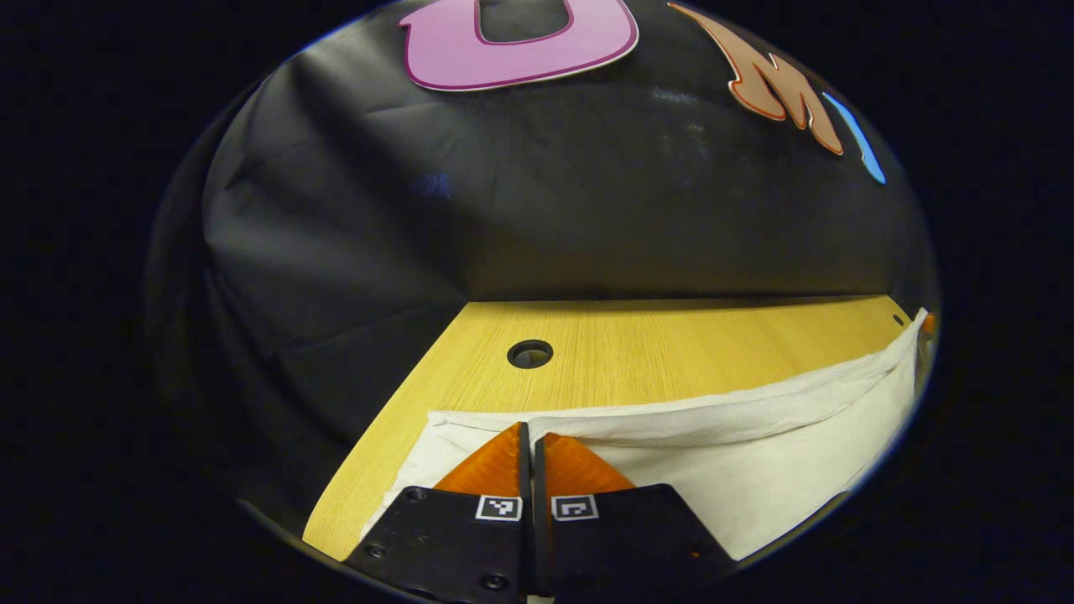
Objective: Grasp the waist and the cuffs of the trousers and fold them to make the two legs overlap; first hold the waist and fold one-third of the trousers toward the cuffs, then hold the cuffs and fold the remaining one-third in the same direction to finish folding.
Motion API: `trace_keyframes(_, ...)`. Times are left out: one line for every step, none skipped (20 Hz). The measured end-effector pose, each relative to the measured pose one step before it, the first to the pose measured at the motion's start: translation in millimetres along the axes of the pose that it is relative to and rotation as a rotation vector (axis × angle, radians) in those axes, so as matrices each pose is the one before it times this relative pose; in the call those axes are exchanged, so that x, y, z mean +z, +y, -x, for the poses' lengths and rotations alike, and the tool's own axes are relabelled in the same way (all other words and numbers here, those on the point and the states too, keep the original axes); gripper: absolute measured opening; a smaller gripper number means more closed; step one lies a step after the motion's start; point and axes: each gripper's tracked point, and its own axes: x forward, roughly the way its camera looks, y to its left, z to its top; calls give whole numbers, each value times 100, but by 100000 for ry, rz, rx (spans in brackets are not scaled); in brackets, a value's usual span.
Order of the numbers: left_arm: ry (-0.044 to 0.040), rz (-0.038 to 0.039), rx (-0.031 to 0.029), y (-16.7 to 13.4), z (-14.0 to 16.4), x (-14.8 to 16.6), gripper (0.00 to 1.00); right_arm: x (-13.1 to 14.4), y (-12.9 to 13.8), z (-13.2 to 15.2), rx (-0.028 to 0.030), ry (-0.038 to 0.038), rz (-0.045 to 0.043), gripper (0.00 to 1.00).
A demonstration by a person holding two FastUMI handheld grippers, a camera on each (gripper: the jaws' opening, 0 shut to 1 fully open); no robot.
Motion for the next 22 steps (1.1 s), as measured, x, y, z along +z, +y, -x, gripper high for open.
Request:
trace_keyframes(-502,887,122,72,69,125,0,-138,22,45,947,387,-1056,1)
trace_keyframes(-737,1339,-173,-122,216,261,0,172,206,203,1559,278,-1676,13)
trace_keyframes(-510,1548,-30,-117,222,227,0,444,111,217,1085,-473,-1881,21)
trace_keyframes(-324,1775,-1025,-206,134,120,3,590,-102,-59,545,-811,-655,22)
trace_keyframes(-822,2565,-2178,-438,27,303,5,512,-163,146,249,-1243,-116,47)
trace_keyframes(-1341,2862,-3686,-923,890,669,37,496,-671,1277,-1117,-1335,255,73)
trace_keyframes(-2460,1726,-981,-290,686,946,68,563,-517,488,-338,-423,91,98)
trace_keyframes(-2699,635,1128,10,857,778,99,106,-515,491,-794,87,-203,96)
trace_keyframes(-1283,-680,1135,-115,698,843,93,233,-642,628,-467,151,-512,97)
trace_keyframes(-777,-707,359,-504,171,233,96,225,-619,603,-445,131,-437,97)
trace_keyframes(-834,-251,5,-260,776,702,96,261,-922,726,-592,-155,-386,96)
trace_keyframes(-1735,-329,-162,-178,356,776,96,223,-896,675,-1036,-200,-300,96)
trace_keyframes(-1813,-344,87,-251,789,875,96,47,-1181,609,-1041,80,-420,96)
trace_keyframes(-1469,-197,-334,-320,1248,644,96,-105,-1104,533,-1032,335,-659,97)
trace_keyframes(-121,94,-478,-530,1161,345,95,-319,-1054,499,-745,656,-851,97)
trace_keyframes(-283,196,-15,-403,1230,155,96,-395,-1201,327,-898,1177,-1000,96)
trace_keyframes(-683,174,76,-480,1085,337,96,-576,-1245,234,-1019,1096,-741,96)
trace_keyframes(-566,41,43,-573,1119,147,95,-603,-1208,11,-1195,1024,-443,96)
trace_keyframes(10,35,687,-383,1015,-35,95,-767,-1117,31,-615,1852,-421,97)
trace_keyframes(282,25,1004,-226,1186,-109,96,-1030,-1049,-12,-395,2722,-516,97)
trace_keyframes(240,464,898,-322,1077,-93,95,-1111,-1044,-194,-42,1875,-575,96)
trace_keyframes(-77,541,625,-392,950,-162,95,-912,-810,-231,376,2114,-774,96)
